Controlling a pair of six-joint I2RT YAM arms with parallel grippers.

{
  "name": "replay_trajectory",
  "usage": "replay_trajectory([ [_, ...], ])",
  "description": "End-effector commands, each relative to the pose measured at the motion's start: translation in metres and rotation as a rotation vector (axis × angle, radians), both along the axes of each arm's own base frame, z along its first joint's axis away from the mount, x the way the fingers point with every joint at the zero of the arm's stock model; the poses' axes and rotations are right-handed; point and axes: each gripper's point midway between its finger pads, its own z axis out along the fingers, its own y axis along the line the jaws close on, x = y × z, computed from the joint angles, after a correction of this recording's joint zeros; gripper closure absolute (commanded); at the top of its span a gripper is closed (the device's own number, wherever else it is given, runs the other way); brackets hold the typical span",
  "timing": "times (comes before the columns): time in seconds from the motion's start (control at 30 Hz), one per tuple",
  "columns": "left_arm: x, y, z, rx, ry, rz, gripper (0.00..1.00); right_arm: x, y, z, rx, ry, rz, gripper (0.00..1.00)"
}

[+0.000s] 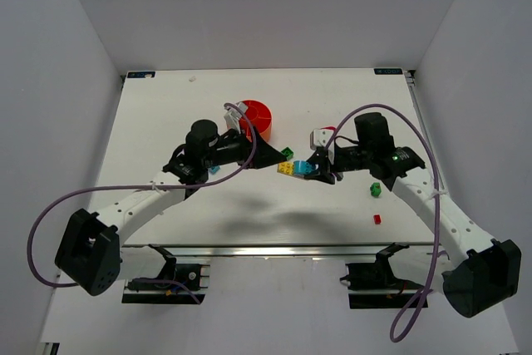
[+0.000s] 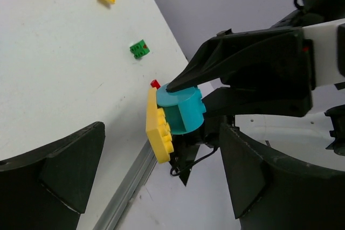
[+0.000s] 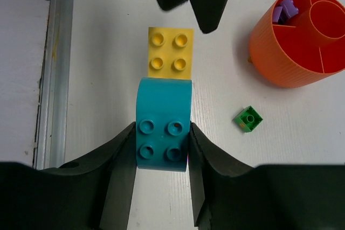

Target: Sort the legos into containers by color

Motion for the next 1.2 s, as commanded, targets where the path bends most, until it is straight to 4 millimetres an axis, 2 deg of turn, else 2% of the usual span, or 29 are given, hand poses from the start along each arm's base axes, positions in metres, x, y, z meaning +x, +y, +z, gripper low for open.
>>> replay_trajectory([
  [0.0,-0.002,-0.005,0.007,0.019,-0.003,-0.013,0.06,0.011,0.013,0.021,0.036,-0.059,-0.023,1.00],
  [0.2,0.001,-0.011,-0.004,0.077,0.025,-0.014,0.20,0.018,0.018,0.024,0.027,-0.081,-0.057,1.00],
  [0.3,0.001,-0.014,-0.011,0.097,0.039,-0.019,0.40,0.018,0.018,0.024,0.022,-0.088,-0.066,1.00],
  [0.33,0.001,-0.014,-0.013,0.104,0.044,-0.024,0.49,0.019,0.017,0.022,0.020,-0.088,-0.072,1.00],
  [0.37,0.002,-0.015,-0.015,0.109,0.046,-0.023,0.64,0.021,0.016,0.022,0.018,-0.094,-0.085,1.00],
  [0.43,0.004,-0.015,-0.017,0.126,0.051,-0.022,0.81,0.024,0.014,0.020,0.010,-0.101,-0.108,1.00],
  [0.57,0.009,-0.016,-0.016,0.144,0.041,-0.018,0.93,0.028,0.008,0.019,0.009,-0.140,-0.146,1.00],
  [0.63,0.010,-0.014,-0.023,0.179,0.052,-0.014,1.00,0.029,0.006,0.017,0.003,-0.148,-0.162,1.00],
  [0.7,0.022,-0.010,-0.016,0.217,0.011,0.038,1.00,0.032,0.002,0.013,-0.008,-0.160,-0.192,1.00],
  [0.8,0.052,0.009,0.000,0.296,-0.076,0.173,1.00,0.046,-0.009,0.010,-0.024,-0.201,-0.281,1.00],
  [0.83,0.061,0.021,0.001,0.355,-0.108,0.218,1.00,0.052,-0.017,0.005,-0.041,-0.202,-0.343,1.00],
  [0.87,0.070,0.026,0.008,0.373,-0.118,0.272,1.00,0.054,-0.020,0.003,-0.042,-0.208,-0.371,1.00],
  [0.9,0.087,0.036,0.027,0.414,-0.193,0.351,1.00,0.059,-0.023,0.007,-0.032,-0.227,-0.399,1.00],
  [0.93,0.094,0.040,0.032,0.442,-0.215,0.379,1.00,0.061,-0.028,0.000,-0.043,-0.224,-0.426,1.00],
  [0.97,0.100,0.044,0.027,0.489,-0.212,0.397,1.00,0.060,-0.030,0.000,-0.038,-0.229,-0.440,1.00],
  [1.0,0.108,0.049,0.031,0.529,-0.248,0.417,1.00,0.063,-0.033,-0.001,-0.032,-0.222,-0.464,1.00],
  [1.03,0.122,0.059,0.044,0.559,-0.279,0.501,1.00,0.064,-0.035,-0.001,-0.029,-0.224,-0.479,1.00],
  [1.07,0.129,0.065,0.039,0.605,-0.279,0.528,1.00,0.065,-0.036,-0.004,-0.031,-0.218,-0.487,1.00],
  [1.13,0.144,0.077,0.048,0.669,-0.318,0.603,1.00,0.067,-0.038,-0.004,-0.020,-0.213,-0.504,1.00],
  [1.17,0.147,0.081,0.046,0.699,-0.318,0.621,1.00,0.067,-0.040,-0.007,-0.021,-0.205,-0.511,1.00],
])
